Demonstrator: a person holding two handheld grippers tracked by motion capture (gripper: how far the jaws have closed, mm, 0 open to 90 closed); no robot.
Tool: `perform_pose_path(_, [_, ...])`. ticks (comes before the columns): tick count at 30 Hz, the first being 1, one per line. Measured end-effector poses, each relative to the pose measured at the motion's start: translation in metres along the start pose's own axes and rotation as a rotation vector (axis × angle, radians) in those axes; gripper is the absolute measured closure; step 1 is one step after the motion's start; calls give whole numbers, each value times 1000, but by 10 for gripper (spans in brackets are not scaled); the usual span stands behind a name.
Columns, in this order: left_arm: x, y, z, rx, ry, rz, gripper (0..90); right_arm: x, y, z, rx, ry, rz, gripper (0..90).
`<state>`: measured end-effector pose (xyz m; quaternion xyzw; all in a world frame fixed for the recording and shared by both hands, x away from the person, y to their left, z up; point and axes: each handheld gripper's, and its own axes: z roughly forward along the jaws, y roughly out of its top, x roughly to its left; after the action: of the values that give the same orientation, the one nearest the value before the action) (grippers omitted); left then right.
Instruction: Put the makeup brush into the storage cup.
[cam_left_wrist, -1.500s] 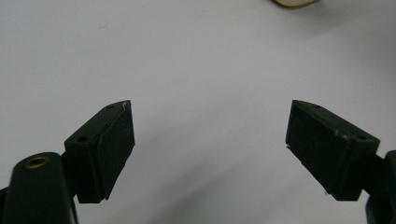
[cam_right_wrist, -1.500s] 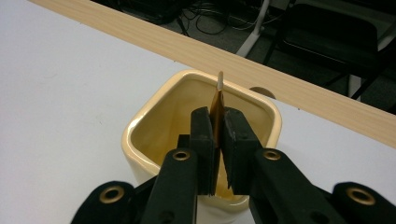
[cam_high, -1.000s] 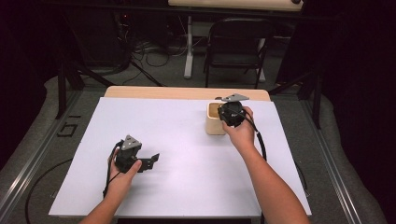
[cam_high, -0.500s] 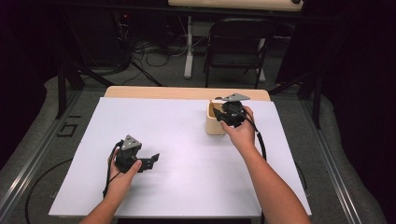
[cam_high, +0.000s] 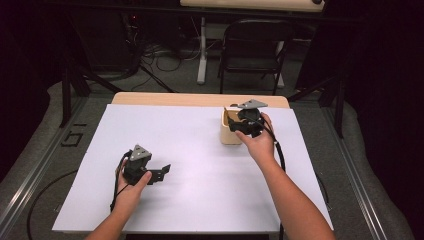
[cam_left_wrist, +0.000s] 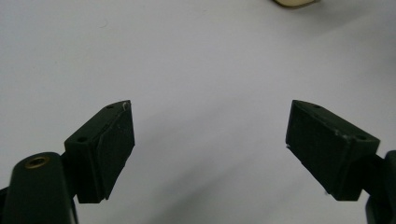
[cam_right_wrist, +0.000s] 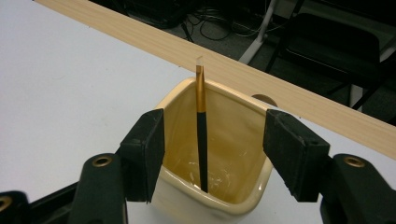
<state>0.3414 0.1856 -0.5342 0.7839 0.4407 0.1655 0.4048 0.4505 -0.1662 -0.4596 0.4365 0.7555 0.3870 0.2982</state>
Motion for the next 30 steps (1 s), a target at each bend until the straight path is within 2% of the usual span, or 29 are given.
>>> perform_pose_path(8, [0,0,0,0,-1,1,158,4,1,-5,2,17,-20,384])
perform_pose_path(15, [0,0,0,0,-1,0,158,9,4,-12,-14,44,-15,414])
perform_pose_path(20, [0,0,0,0,0,1,158,11,4,-15,-16,24,-41,415])
perform_pose_path(22, [0,0,0,0,-1,0,158,12,4,-17,-12,40,-31,420])
perform_pose_path(25, [0,0,0,-1,-1,1,158,13,2,-19,-17,33,-55,426])
perform_pose_path(27, [0,0,0,1,-2,0,158,14,1,-20,-30,47,-47,426])
perform_pose_path(28, [0,0,0,0,-2,0,158,14,-1,-21,-22,60,-38,425])
perform_pose_path(30, [0,0,0,2,-2,2,158,16,-3,-21,-4,58,-35,408])
